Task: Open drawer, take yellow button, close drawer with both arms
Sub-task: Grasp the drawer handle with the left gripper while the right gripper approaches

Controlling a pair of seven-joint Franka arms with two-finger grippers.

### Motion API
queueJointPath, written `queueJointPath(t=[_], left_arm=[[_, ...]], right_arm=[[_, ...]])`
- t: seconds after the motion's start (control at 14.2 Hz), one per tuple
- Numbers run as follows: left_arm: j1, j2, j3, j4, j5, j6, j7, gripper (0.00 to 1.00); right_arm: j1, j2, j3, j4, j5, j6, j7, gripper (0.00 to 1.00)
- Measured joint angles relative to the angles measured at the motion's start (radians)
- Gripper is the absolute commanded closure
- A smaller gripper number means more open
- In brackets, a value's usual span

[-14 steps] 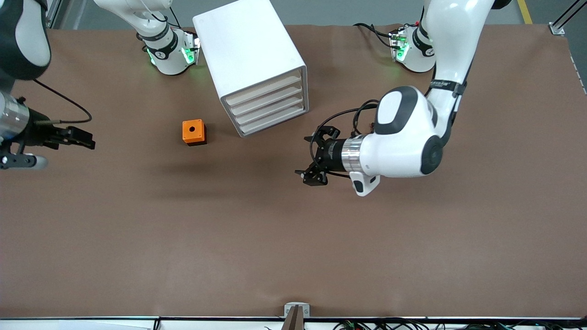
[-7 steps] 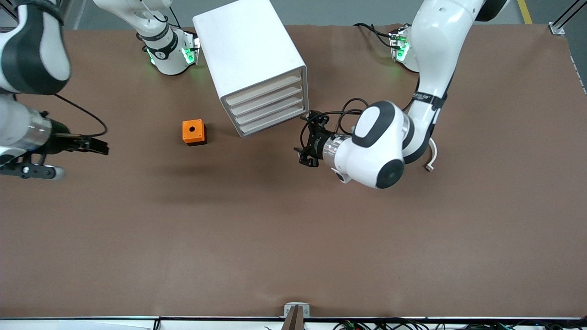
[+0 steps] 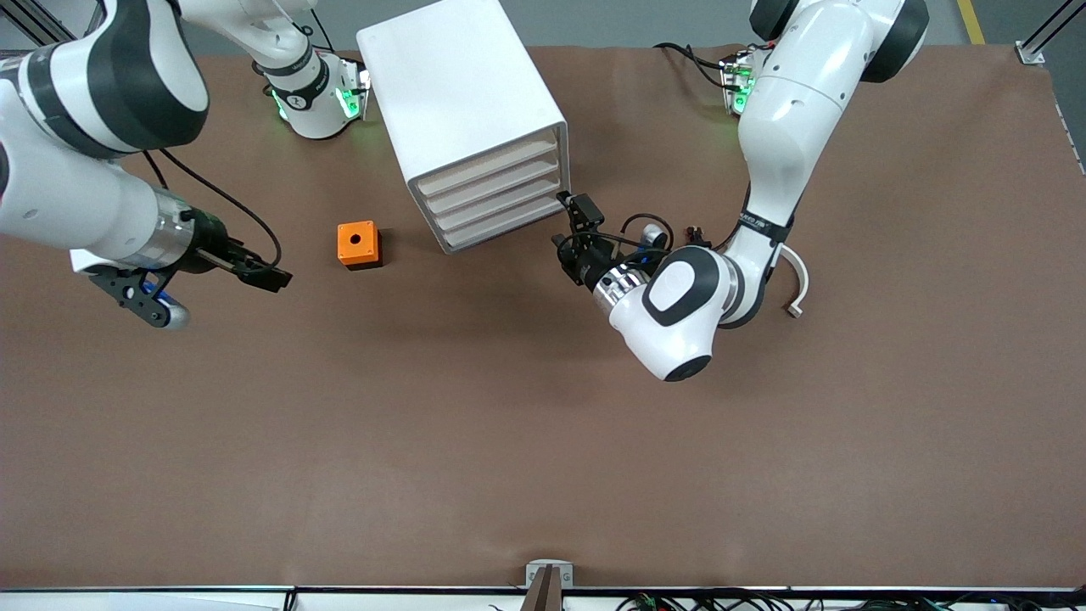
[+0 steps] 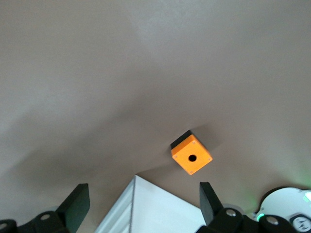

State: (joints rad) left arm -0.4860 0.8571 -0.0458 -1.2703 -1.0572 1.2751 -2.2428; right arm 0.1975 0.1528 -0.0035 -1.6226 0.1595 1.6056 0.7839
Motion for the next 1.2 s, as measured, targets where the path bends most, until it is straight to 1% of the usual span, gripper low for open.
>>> queueJointPath(t=[0.07, 0.14, 0.28, 0.42, 0.78, 0.99, 1.2], left_arm=[[0.0, 0.014, 0.0, 0.0, -0.027, -0.015, -0.037, 0.1], [0.0, 0.025, -0.001, 0.0, -0.044, -0.021, -0.059, 0.17], [-0.003, 0.035, -0.002, 0.0, -0.062, -0.027, -0.084, 0.29], [-0.012, 0.035, -0.003, 0.0, -0.065, -0.03, -0.114, 0.36], [-0.056, 0.035, -0.005, 0.0, -0.065, -0.035, -0.146, 0.4], [-0.092, 0.036, -0.005, -0.01, -0.065, -0.036, -0.147, 0.41], [-0.126, 0.037, -0.005, -0.05, -0.065, -0.063, -0.147, 0.41]], right_arm=[[0.026, 0.0, 0.001, 0.0, 0.0, 0.012, 0.041, 0.0], [0.054, 0.0, 0.001, 0.0, 0.001, 0.027, 0.081, 0.0], [0.109, 0.002, 0.002, -0.002, 0.001, 0.056, 0.165, 0.0], [0.161, 0.004, 0.002, -0.006, 0.0, 0.079, 0.251, 0.0], [0.246, 0.023, 0.002, -0.014, -0.016, 0.113, 0.383, 0.0], [0.255, 0.029, 0.0, -0.014, -0.025, 0.116, 0.392, 0.0], [0.255, 0.03, -0.005, -0.014, -0.026, 0.116, 0.392, 0.0]])
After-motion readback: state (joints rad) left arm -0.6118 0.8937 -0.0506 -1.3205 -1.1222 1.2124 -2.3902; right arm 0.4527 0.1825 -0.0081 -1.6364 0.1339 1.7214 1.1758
